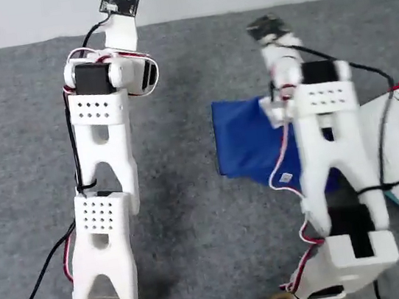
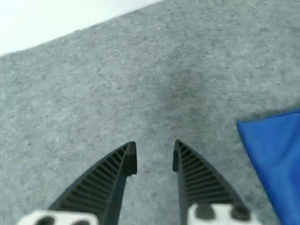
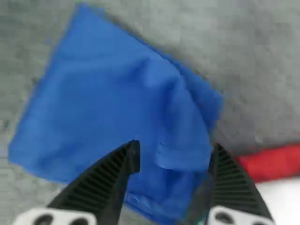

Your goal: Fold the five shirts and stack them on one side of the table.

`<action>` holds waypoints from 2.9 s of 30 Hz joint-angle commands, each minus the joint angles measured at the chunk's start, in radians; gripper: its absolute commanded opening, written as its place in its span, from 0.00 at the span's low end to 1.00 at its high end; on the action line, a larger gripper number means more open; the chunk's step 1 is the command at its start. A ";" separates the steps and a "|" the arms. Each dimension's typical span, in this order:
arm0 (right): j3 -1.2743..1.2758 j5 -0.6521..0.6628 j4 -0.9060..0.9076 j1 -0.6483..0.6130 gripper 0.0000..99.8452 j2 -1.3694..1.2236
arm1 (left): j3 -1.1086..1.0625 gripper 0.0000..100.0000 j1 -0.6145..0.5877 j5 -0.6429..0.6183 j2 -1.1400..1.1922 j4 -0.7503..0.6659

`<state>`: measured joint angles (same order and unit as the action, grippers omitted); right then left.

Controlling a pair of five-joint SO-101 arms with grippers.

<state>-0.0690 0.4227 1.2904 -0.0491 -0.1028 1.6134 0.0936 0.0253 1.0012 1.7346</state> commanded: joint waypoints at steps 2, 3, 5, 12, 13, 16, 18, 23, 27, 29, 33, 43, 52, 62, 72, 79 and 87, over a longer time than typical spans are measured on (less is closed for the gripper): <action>-0.020 0.051 -0.064 0.015 0.24 -0.070 | 0.064 0.13 0.017 0.005 -0.068 0.021; -0.018 0.064 -0.088 0.031 0.24 -0.097 | 0.064 0.13 0.020 0.005 -0.068 0.021; -0.020 0.083 -0.137 0.077 0.24 -0.156 | 0.064 0.13 0.025 0.005 -0.068 0.021; -0.023 0.169 -0.349 0.225 0.24 -0.277 | 0.062 0.13 0.025 0.005 -0.055 0.021; -0.023 0.175 -0.372 0.231 0.24 -0.275 | 0.062 0.13 0.028 0.005 -0.044 0.021; -0.023 0.209 -0.455 0.234 0.24 -0.283 | 0.064 0.13 0.046 0.005 0.000 0.021; -0.018 0.221 -0.515 0.234 0.24 -0.294 | 0.064 0.13 0.072 0.005 0.026 0.021; -0.051 0.219 -0.499 0.234 0.24 -0.302 | 0.064 0.13 0.129 0.009 0.055 0.021; -0.163 0.169 -0.225 0.203 0.24 -0.214 | 0.064 0.13 0.135 0.009 0.055 0.021; -0.201 0.152 -0.114 0.194 0.24 -0.185 | 0.064 0.13 0.129 0.009 0.055 0.021; -0.192 0.104 -0.004 0.191 0.24 -0.185 | 0.064 0.13 0.137 0.009 0.055 0.021; -0.152 0.081 -0.189 0.197 0.24 -0.415 | 0.064 0.13 0.138 0.009 0.055 0.021; -0.209 0.086 -0.232 0.168 0.24 -0.590 | 0.064 0.13 0.138 0.009 0.061 0.021; -0.244 0.160 -0.145 -0.028 0.02 -0.616 | 0.064 0.13 0.132 0.009 0.061 0.021; -0.250 0.149 -0.041 -0.015 0.01 -0.461 | 0.064 0.13 0.135 0.009 0.061 0.021; -0.249 0.089 0.131 0.010 0.01 -0.094 | 0.064 0.13 0.137 0.009 0.061 0.021; -0.244 0.040 0.139 0.189 0.01 0.191 | 0.064 0.13 0.138 0.009 0.063 0.021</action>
<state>-0.2992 0.4795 1.4285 0.0675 -0.0138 1.6134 0.2179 0.0253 1.0733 1.7346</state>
